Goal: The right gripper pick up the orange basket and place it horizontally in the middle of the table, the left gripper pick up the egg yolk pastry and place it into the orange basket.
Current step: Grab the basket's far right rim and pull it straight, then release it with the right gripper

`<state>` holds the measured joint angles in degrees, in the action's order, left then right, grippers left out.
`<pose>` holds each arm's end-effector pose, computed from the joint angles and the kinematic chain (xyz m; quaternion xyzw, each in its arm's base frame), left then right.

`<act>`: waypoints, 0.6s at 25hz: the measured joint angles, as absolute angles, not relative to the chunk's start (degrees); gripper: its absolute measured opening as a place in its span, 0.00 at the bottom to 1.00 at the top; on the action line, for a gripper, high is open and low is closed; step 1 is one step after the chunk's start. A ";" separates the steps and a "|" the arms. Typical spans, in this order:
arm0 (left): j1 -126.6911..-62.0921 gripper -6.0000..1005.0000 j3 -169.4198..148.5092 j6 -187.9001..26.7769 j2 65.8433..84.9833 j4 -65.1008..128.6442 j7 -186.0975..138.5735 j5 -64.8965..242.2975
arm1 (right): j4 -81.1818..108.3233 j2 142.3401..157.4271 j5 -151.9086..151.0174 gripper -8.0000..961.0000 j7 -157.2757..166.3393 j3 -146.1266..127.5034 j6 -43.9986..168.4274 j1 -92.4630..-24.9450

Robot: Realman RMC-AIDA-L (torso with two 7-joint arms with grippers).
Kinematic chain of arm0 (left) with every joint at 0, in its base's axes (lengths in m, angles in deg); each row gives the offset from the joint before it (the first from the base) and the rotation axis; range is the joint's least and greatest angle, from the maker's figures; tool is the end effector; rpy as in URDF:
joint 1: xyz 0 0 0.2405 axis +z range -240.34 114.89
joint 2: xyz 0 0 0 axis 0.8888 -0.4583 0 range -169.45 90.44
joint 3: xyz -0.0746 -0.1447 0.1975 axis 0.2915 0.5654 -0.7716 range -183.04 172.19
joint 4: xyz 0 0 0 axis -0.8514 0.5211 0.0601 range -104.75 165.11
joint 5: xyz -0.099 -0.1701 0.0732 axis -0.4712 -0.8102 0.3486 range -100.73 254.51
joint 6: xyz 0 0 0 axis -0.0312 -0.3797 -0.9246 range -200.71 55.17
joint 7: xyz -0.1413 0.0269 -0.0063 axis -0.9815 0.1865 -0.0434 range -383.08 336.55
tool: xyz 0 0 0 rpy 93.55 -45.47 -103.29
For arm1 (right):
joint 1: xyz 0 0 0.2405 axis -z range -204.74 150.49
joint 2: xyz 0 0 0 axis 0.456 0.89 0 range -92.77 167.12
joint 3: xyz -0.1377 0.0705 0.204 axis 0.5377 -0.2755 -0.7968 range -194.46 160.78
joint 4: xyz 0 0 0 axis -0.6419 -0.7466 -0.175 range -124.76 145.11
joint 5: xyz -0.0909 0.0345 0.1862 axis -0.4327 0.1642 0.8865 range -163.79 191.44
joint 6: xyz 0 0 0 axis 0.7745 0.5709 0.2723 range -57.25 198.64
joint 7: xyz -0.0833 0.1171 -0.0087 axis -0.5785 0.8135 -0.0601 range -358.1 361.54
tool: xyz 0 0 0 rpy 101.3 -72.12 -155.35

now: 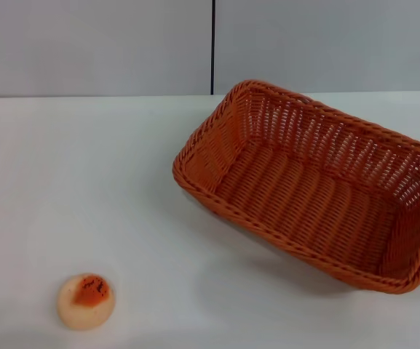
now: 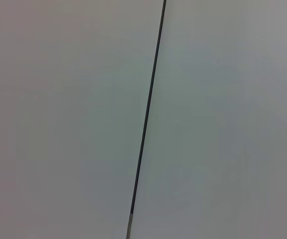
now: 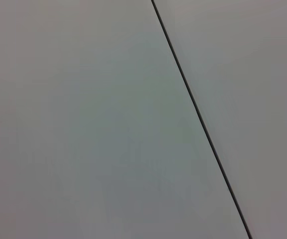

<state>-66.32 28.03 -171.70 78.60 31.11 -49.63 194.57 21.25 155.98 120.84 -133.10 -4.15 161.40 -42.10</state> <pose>-0.3907 0.1647 0.0459 -0.6018 -0.2452 -0.3877 0.6537 0.3665 0.2555 0.0656 -0.6186 0.2667 0.4736 0.5674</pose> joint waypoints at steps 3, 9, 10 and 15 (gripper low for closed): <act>-65.95 0.81 28.00 -171.96 78.62 30.89 -49.73 194.59 | 21.87 155.99 120.94 0.85 -132.78 -4.42 162.43 -41.58; -65.44 0.81 27.41 -171.31 78.83 30.39 -49.68 194.63 | 22.92 155.95 120.82 0.85 -131.96 -4.07 163.77 -40.98; -65.44 0.81 27.41 -171.31 78.83 30.39 -49.68 194.63 | 22.92 155.95 120.82 0.85 -131.96 -4.07 163.77 -40.98; -65.49 0.81 27.13 -171.10 78.90 30.14 -49.74 194.66 | 26.21 155.85 119.76 0.85 -127.87 -4.01 164.55 -40.20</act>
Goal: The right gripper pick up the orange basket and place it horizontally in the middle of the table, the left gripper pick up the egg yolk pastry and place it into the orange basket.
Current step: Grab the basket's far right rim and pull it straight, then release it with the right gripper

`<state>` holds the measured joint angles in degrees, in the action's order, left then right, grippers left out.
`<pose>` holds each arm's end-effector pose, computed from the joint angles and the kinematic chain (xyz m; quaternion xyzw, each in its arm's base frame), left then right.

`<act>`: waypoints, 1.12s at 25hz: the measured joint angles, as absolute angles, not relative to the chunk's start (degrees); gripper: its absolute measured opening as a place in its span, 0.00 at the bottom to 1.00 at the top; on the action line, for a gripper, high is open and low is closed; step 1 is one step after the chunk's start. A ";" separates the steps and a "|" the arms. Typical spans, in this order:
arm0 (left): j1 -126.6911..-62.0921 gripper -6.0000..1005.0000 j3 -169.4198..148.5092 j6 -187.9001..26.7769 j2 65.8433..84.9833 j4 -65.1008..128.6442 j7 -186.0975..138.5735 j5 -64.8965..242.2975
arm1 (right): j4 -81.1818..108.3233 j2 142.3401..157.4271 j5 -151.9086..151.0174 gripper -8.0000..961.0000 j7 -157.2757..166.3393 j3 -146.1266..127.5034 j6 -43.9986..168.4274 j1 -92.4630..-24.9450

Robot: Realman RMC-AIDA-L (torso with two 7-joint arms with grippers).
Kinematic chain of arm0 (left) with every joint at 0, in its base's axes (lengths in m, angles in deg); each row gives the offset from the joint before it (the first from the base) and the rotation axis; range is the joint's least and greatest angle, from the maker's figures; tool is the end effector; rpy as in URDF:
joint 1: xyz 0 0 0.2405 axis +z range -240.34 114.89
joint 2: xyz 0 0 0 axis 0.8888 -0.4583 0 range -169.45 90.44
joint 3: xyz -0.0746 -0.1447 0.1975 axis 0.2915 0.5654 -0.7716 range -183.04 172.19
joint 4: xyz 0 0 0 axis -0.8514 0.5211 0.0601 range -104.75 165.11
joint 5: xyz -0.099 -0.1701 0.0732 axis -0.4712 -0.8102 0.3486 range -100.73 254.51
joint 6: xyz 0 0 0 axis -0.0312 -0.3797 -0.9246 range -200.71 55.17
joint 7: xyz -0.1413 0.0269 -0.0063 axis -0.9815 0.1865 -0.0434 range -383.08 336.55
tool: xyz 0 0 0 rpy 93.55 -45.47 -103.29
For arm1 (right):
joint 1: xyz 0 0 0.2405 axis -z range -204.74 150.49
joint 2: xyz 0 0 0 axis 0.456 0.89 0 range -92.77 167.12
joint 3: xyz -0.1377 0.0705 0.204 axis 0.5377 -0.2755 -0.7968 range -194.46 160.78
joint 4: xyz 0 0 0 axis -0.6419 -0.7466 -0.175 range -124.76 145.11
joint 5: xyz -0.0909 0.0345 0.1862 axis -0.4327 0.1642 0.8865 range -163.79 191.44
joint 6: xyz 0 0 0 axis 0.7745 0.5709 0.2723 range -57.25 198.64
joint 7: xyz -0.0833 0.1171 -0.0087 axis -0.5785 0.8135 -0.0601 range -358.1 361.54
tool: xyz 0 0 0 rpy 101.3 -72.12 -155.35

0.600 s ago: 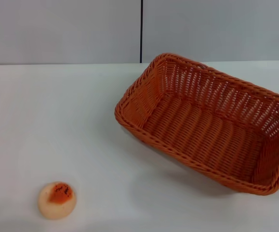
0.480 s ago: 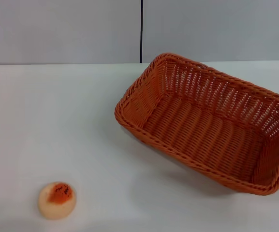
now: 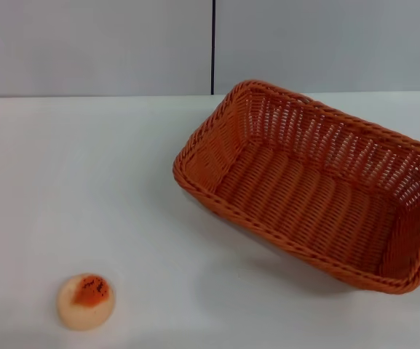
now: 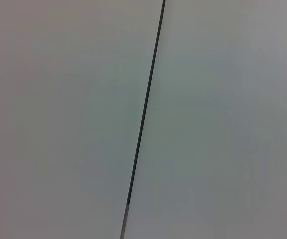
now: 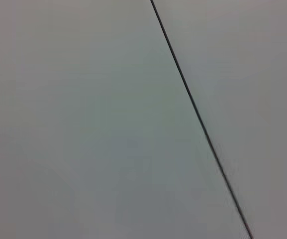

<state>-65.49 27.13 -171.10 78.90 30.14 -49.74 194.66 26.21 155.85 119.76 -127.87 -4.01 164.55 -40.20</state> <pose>-0.3898 0.1611 0.0392 -0.6023 -0.2576 -0.3897 0.6473 0.3671 0.2447 0.0833 -0.6262 0.2509 0.4872 0.5546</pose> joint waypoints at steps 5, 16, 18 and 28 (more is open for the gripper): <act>-66.69 0.81 26.63 -169.31 78.87 29.56 -49.53 194.67 | 39.92 155.95 113.57 0.85 -112.04 -3.95 164.82 -38.43; -67.72 0.81 26.83 -169.94 78.65 28.84 -49.72 194.61 | 76.98 152.30 86.01 0.85 -67.89 -2.26 165.49 -44.20; -67.60 0.81 26.84 -169.99 78.66 28.90 -49.72 194.63 | 78.11 151.65 83.03 0.85 -65.42 -0.97 165.71 -45.37; -66.82 0.81 26.49 -169.90 78.59 29.82 -49.56 194.67 | 83.67 148.91 66.55 0.85 -53.21 15.59 165.94 -53.89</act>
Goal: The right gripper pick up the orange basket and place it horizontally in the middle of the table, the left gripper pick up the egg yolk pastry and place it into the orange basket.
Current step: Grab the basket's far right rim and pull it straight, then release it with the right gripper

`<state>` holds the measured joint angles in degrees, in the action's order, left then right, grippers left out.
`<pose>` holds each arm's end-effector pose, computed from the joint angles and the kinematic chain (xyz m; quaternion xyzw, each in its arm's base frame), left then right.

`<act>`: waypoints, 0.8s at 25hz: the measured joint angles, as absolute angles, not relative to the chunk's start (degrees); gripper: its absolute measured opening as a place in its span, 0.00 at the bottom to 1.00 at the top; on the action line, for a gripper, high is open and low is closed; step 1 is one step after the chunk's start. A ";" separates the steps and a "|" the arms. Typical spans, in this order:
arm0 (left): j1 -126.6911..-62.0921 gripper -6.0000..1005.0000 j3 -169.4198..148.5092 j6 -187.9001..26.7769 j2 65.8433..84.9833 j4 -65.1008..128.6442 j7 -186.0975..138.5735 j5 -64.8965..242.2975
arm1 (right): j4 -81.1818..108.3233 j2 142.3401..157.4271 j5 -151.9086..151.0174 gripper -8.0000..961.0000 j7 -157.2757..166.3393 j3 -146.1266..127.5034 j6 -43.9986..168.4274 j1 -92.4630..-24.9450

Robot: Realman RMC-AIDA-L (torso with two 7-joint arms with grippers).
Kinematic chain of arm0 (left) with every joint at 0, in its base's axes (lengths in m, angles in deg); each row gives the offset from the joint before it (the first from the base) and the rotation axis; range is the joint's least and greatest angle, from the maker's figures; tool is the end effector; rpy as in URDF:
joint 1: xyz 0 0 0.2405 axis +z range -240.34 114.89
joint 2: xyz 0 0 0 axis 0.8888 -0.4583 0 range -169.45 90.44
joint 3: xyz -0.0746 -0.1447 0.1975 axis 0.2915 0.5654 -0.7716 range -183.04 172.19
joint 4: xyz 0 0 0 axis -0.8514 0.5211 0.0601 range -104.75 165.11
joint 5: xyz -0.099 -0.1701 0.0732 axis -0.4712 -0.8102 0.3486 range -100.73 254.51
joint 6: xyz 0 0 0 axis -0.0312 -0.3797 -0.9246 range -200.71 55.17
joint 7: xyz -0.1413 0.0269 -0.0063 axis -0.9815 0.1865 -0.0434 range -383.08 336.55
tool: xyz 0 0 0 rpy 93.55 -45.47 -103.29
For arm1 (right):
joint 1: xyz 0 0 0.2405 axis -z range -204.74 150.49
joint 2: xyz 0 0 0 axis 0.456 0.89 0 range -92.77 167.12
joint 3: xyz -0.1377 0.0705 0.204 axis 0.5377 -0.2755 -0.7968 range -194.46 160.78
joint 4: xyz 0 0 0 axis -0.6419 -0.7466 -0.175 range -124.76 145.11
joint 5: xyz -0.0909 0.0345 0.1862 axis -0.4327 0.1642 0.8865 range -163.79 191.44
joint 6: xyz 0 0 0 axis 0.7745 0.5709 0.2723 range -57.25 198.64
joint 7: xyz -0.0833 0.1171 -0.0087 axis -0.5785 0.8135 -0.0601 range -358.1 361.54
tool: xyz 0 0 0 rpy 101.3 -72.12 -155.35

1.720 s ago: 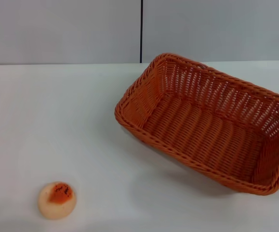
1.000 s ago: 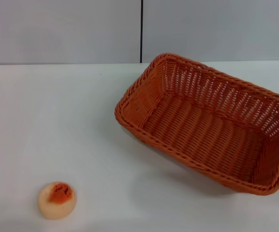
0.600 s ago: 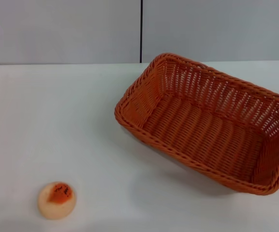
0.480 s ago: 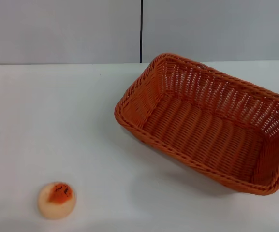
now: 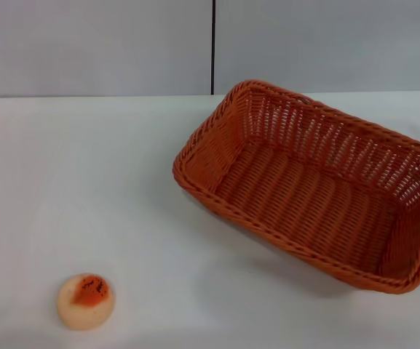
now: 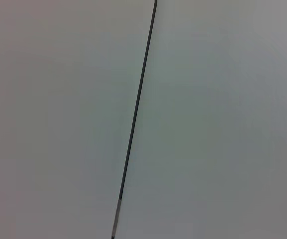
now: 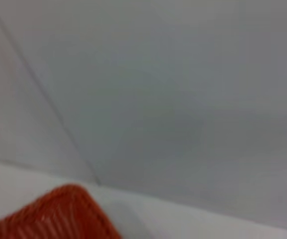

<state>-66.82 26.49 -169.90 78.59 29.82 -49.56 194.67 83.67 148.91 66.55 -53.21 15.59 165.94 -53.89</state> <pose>-0.3881 0.1713 0.0379 -0.6104 -0.2563 -0.3904 0.6398 0.2704 0.3427 0.1660 -0.8566 0.4092 0.1324 0.2852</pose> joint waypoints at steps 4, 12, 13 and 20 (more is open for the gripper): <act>-66.59 0.81 26.48 -170.02 78.61 29.99 -49.71 194.67 | 82.83 149.13 58.50 0.85 -51.25 18.66 165.96 -58.32; -66.66 0.81 26.53 -169.13 78.70 30.01 -49.30 194.66 | 79.47 149.12 51.67 0.85 -48.57 19.01 165.18 -63.54; -66.78 0.81 26.57 -168.93 78.72 30.00 -49.21 194.66 | 79.45 149.08 51.31 0.85 -48.30 19.01 165.09 -63.80; -67.52 0.81 26.58 -168.48 78.71 29.98 -49.27 194.66 | 75.83 148.74 50.83 0.85 -48.25 19.28 164.46 -65.46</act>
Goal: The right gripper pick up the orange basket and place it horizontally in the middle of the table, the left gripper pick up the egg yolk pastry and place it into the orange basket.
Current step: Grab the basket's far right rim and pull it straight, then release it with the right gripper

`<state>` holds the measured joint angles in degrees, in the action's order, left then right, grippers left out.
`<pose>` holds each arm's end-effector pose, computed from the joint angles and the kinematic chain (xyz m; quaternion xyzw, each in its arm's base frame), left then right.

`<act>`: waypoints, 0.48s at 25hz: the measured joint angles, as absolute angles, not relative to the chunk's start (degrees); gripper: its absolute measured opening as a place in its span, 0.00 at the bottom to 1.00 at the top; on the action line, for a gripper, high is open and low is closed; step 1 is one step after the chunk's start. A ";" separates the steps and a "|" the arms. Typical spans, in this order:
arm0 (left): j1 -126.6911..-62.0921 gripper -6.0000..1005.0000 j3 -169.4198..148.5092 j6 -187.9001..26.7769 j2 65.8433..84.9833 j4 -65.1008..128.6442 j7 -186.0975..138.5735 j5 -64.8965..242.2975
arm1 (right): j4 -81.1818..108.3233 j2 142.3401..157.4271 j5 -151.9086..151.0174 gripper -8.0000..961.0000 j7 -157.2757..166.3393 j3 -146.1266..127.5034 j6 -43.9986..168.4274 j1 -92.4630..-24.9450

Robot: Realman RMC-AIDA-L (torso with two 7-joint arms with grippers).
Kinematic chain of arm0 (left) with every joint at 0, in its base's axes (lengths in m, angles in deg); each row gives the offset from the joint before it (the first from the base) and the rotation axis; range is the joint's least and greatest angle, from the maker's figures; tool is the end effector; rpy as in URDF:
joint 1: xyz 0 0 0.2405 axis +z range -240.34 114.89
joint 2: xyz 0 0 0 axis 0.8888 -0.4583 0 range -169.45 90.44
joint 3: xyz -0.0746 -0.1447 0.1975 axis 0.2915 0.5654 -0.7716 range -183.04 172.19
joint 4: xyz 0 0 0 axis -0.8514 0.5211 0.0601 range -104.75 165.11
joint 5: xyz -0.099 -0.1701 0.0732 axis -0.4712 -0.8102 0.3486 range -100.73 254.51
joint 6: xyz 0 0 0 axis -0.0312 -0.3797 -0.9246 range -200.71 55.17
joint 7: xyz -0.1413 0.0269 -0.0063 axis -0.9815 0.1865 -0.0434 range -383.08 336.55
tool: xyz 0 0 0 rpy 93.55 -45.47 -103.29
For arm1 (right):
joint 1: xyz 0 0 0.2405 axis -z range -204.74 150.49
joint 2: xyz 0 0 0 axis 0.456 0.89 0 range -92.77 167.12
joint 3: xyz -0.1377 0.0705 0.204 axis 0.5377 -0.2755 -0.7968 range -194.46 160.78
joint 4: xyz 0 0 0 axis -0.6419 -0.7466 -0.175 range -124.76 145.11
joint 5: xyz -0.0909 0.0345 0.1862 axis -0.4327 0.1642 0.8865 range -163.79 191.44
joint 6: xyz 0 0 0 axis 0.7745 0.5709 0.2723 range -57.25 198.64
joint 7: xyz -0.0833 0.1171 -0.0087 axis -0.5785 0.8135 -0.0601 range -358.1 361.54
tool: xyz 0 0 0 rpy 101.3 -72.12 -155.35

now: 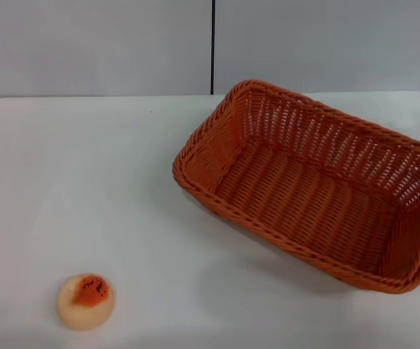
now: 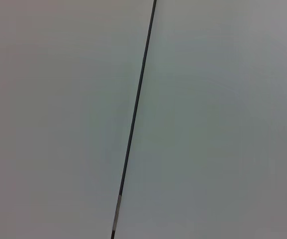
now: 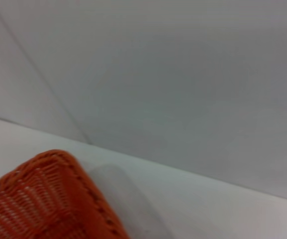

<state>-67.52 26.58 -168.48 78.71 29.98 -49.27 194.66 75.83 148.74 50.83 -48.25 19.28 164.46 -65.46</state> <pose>-0.3892 0.1764 0.0359 -0.6129 -0.2607 -0.3838 0.6396 0.2474 0.3864 0.1320 -0.8658 0.4352 0.0318 0.2451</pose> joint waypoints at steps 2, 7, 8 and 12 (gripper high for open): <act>-67.54 0.81 26.59 -168.24 78.70 30.00 -49.19 194.66 | 72.64 149.07 50.83 0.85 -49.17 20.80 163.92 -66.07; -67.56 0.80 26.60 -167.52 78.75 30.01 -49.16 194.66 | 69.62 150.39 50.82 0.84 -51.18 22.71 162.71 -66.25; -67.56 0.80 26.58 -167.44 78.76 30.01 -49.16 194.66 | 69.33 150.67 50.82 0.84 -51.54 23.07 162.58 -66.28; -67.42 0.80 26.55 -167.17 78.79 29.97 -49.20 194.66 | 67.48 150.99 50.87 0.83 -52.51 23.97 161.45 -66.57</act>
<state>-67.42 26.55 -167.17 78.79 29.97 -49.20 194.66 67.48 150.99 50.87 -52.51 23.97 161.45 -66.57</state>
